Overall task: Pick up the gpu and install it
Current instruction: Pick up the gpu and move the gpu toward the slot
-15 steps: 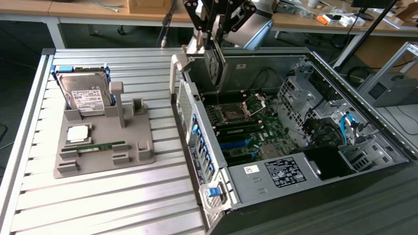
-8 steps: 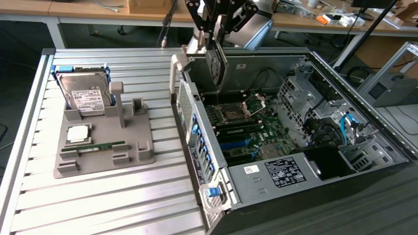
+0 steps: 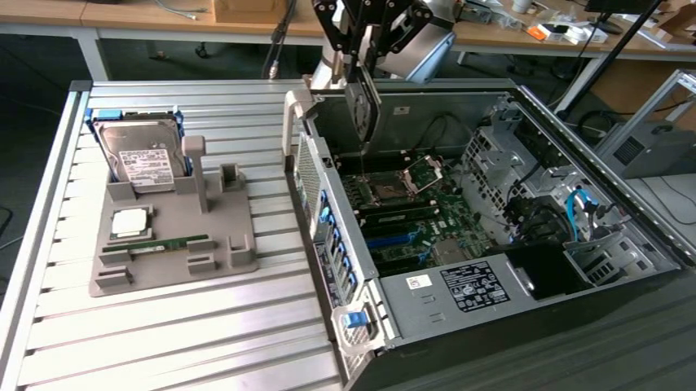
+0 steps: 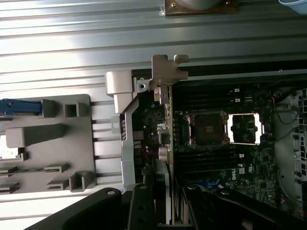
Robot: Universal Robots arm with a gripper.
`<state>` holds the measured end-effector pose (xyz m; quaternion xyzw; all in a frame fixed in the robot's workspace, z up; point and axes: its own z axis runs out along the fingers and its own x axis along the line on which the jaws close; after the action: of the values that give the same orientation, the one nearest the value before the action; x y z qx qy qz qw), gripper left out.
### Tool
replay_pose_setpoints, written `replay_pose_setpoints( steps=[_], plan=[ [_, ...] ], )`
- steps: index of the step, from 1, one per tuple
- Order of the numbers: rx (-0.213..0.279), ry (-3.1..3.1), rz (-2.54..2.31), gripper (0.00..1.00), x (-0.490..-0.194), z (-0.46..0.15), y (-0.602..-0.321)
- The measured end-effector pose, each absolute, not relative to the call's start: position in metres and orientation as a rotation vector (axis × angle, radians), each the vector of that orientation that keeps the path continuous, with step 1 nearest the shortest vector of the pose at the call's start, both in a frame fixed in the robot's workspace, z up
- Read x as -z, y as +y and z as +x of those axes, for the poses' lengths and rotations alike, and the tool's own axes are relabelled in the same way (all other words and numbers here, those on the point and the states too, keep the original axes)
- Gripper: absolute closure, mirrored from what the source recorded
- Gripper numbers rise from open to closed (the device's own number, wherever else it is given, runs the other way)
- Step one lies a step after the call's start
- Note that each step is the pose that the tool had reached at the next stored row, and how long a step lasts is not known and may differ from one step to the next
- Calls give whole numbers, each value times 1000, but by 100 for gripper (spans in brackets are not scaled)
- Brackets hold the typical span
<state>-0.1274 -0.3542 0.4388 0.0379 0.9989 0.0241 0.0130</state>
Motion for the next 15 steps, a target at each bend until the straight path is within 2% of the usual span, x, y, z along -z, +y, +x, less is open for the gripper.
replay_pose_setpoints(
  steps=[15],
  plan=[
    [-73, 3112, 118, 73, -438, -117, -354]
  ],
)
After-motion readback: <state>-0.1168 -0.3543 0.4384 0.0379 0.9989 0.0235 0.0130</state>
